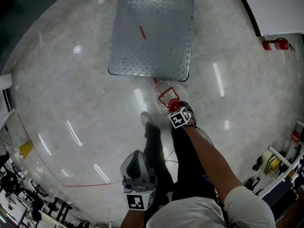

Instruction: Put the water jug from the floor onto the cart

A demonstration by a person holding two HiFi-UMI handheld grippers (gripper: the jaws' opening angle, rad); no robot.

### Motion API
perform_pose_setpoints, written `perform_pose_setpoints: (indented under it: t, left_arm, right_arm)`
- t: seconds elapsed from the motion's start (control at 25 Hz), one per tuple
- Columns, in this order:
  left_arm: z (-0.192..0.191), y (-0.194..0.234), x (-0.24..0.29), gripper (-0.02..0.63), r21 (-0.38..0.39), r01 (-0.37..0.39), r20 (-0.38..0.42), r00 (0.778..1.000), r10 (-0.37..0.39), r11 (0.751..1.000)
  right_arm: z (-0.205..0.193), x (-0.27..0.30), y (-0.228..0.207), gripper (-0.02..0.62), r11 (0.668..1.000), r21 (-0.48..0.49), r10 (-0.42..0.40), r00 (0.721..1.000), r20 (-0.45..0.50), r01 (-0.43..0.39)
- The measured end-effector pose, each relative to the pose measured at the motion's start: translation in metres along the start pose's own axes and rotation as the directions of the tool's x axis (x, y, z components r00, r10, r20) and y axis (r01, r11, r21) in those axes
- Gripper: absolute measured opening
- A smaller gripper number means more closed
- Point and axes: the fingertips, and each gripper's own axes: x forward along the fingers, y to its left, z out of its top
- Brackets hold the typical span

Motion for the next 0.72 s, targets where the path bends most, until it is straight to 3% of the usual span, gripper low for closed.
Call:
perform_pose_setpoints:
  t: [0.4, 0.56, 0.72]
  left_arm:
    - [0.007, 0.013, -0.02, 0.003, -0.012, 0.008, 0.029, 1.0, -0.008, 1.0]
    - [0.047, 0.004, -0.028, 0.003, 0.027, 0.056, 0.086, 0.995, -0.058, 0.998]
    - [0.09, 0.009, -0.025, 0.003, 0.001, 0.101, 0.161, 0.982, -0.1, 0.995]
  right_arm:
    - [0.006, -0.035, 0.014, 0.296, 0.999, -0.031, -0.02, 1.0, -0.015, 0.02]
    - [0.014, -0.097, 0.034, 0.296, 0.999, -0.04, 0.025, 0.999, -0.046, -0.027]
    - [0.048, -0.166, 0.033, 0.296, 0.999, -0.027, 0.044, 0.999, -0.016, -0.045]
